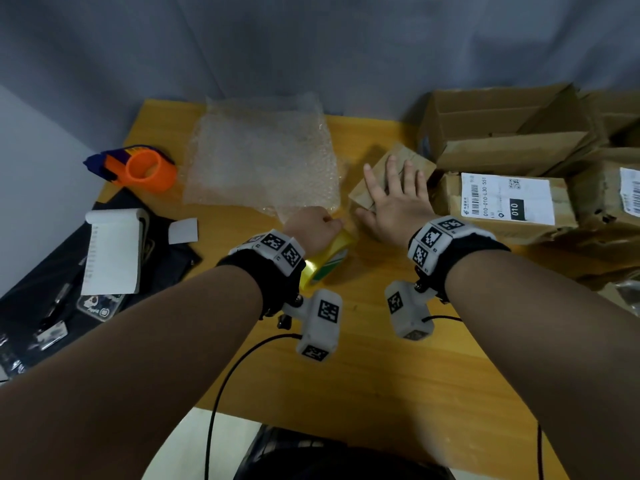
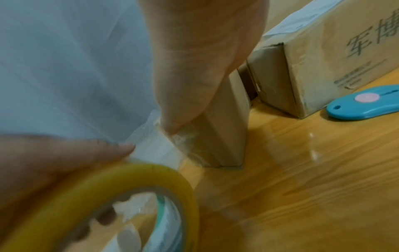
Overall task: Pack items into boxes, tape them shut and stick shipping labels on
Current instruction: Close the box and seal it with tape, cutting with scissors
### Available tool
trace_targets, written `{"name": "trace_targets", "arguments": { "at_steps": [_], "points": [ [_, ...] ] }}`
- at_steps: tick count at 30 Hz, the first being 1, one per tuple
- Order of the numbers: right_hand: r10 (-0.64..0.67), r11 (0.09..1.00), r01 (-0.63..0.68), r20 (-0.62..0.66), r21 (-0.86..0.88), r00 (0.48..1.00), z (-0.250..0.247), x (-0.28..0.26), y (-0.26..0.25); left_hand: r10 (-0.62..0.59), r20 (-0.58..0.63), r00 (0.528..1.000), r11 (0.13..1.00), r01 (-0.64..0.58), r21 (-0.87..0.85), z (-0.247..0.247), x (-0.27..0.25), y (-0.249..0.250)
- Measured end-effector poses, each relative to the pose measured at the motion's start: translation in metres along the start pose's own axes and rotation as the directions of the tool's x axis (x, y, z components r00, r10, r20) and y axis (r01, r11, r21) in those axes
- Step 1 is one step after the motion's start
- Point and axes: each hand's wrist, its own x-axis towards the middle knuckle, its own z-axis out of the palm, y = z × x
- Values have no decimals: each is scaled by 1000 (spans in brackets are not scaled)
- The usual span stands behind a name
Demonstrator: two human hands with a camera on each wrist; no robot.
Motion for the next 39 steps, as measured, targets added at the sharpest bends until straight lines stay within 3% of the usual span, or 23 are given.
{"name": "trace_targets", "arguments": {
  "at_steps": [2, 5, 7, 14, 17, 19, 25, 30, 32, 36, 39],
  "points": [
    [-26, 998, 28, -32, 55, 999, -7, -7, 5, 6, -21, 1000, 999, -5, 42, -2, -2, 2],
    [-35, 976, 81, -221, 203, 975, -20, -28, 15, 46, -91, 995, 996, -39, 77, -5, -4, 11],
    [-2, 957, 82, -275, 278, 961, -24, -45, 24, 87, -120, 989, 992, -74, 107, -5, -7, 22],
    [221, 881, -121, -173, 457, 960, -17, -115, 88, 285, -117, 951, 958, -284, 30, 15, -30, 72],
    [286, 888, -205, -144, 412, 947, -11, -141, 112, 337, -94, 937, 941, -339, -4, 30, -40, 86],
    [317, 895, -279, -56, 347, 947, -4, -155, 122, 360, -77, 930, 933, -360, 16, 40, -47, 91],
    [437, 852, -485, 239, 198, 867, 44, -173, 123, 328, 20, 945, 944, -328, 17, 73, -49, 91],
    [547, 766, -610, 293, 201, 784, 83, -186, 119, 318, 101, 943, 946, -323, 40, 95, -50, 84],
    [562, 775, -606, 243, 177, 790, 93, -187, 115, 308, 125, 943, 947, -316, 51, 99, -49, 79],
    [467, 867, -483, 142, 120, 873, 99, -178, 110, 291, 130, 948, 952, -301, 58, 96, -50, 72],
    [394, 870, -417, 138, 264, 909, 93, -165, 103, 287, 109, 952, 955, -293, 44, 86, -51, 72]
  ]
}}
